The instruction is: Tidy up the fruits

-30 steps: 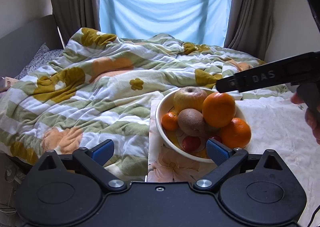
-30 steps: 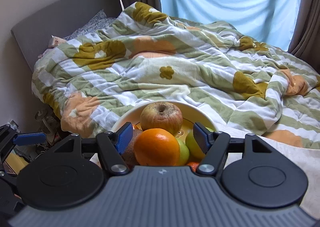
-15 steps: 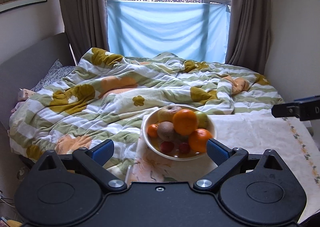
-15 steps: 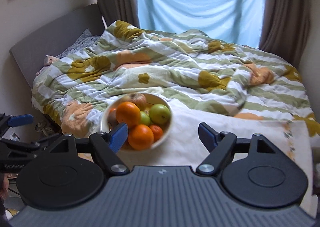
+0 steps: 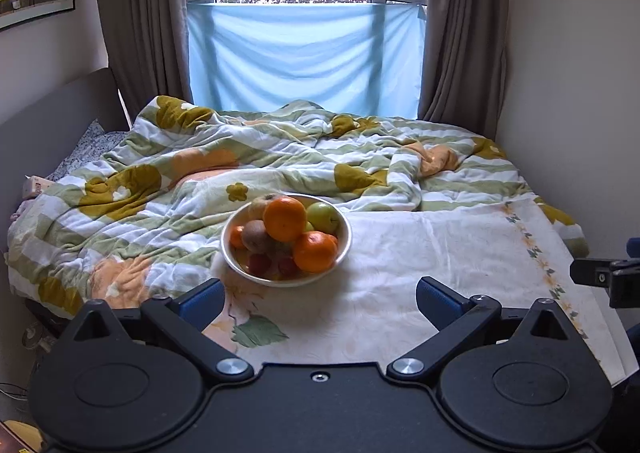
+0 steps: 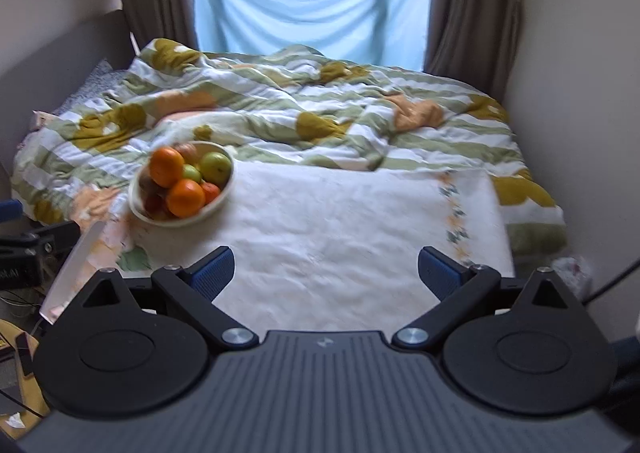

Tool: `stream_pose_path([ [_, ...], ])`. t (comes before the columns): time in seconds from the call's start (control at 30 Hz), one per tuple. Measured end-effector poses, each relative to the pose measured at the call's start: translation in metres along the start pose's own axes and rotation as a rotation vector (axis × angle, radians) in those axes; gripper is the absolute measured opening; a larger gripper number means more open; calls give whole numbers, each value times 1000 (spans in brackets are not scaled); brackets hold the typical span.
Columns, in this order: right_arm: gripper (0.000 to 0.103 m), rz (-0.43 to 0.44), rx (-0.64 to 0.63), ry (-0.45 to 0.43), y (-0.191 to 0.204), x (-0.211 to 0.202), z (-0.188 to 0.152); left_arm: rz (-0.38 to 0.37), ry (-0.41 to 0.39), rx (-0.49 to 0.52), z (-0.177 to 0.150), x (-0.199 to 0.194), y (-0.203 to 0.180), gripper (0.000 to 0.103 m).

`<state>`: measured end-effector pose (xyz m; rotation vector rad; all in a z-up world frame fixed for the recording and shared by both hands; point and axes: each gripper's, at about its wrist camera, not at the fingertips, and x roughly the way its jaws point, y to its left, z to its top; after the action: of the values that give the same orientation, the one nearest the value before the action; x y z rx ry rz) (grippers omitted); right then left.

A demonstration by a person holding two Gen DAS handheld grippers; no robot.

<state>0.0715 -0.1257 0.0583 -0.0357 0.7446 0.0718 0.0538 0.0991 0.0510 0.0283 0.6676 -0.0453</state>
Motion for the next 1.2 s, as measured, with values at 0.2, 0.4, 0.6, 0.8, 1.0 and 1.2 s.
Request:
stream_pose_path([
  [0.2,103,-35,60,19,-23,-9,-25,-2,-3,33,-8,-5,-17,103],
  [0.4,103,-48,80,21,-31,-13,-32,-1,-16,55,-9,-7,-24,103],
  [0.6,103,-52,86,13,-33,-16,-32,-3,-16,57,-10,-8,-26,103],
  [0.8,103,-50,84,14,-34,-16,-32,2,-19,63,-11,-8,-26,103],
  [1.0,103,-50,85,14,-34,-16,-32,5,-19,57,-12,-7,-23,103],
  [1.2,103,-51,85,14,-34,-16,-32,4,-19,58,-12,-6,-23,103],
])
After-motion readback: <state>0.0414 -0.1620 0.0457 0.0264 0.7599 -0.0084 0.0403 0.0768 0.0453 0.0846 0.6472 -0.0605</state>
